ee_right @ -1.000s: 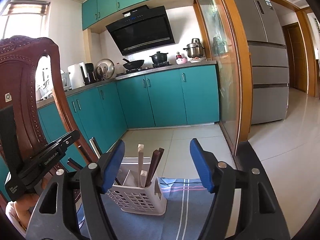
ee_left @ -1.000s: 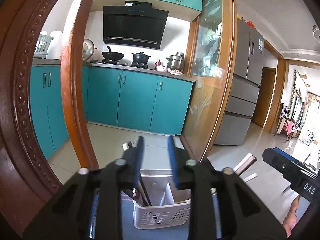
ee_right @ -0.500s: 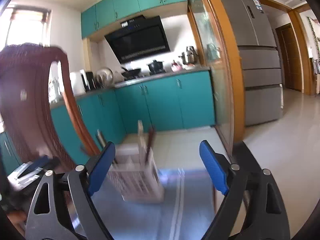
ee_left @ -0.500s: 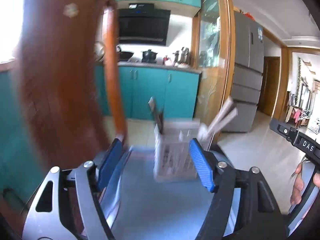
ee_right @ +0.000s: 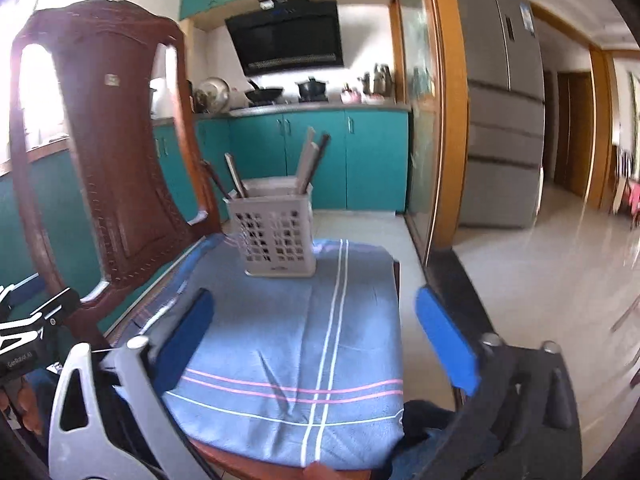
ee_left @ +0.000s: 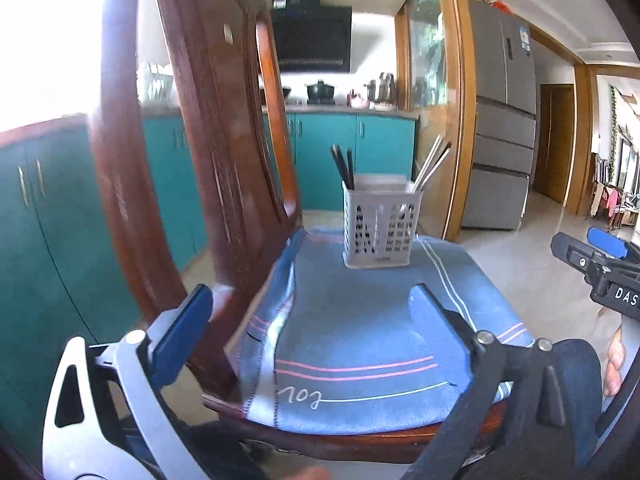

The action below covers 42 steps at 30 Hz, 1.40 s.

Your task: Organize utensils

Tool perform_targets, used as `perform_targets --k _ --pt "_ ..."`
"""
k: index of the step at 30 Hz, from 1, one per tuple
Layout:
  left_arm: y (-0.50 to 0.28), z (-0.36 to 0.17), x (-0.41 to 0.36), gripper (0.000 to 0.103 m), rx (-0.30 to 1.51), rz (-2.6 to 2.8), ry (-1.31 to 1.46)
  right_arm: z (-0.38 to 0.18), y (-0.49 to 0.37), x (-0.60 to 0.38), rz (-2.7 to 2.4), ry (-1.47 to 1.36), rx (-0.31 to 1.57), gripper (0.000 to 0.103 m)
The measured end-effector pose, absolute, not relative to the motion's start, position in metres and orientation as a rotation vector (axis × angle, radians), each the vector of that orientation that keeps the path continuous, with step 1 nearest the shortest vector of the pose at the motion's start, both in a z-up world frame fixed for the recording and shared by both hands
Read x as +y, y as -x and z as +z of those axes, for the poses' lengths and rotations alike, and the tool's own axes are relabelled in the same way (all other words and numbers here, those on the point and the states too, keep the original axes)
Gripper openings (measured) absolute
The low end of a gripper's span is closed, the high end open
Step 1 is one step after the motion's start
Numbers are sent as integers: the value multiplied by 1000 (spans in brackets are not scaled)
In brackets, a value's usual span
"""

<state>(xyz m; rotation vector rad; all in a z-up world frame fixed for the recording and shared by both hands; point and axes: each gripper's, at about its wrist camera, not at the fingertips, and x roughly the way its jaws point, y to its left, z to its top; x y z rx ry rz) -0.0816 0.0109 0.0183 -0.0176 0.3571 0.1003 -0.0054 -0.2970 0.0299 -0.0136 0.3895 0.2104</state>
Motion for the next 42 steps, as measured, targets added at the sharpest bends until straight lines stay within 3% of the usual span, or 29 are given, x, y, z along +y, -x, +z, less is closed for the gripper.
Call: perform_targets --k 14,42 --pt "133 59 -4 99 253 95 -9 59 76 -292 172 39 269 100" --pt "128 55 -3 99 265 76 -8 57 77 -286 171 75 271 100"
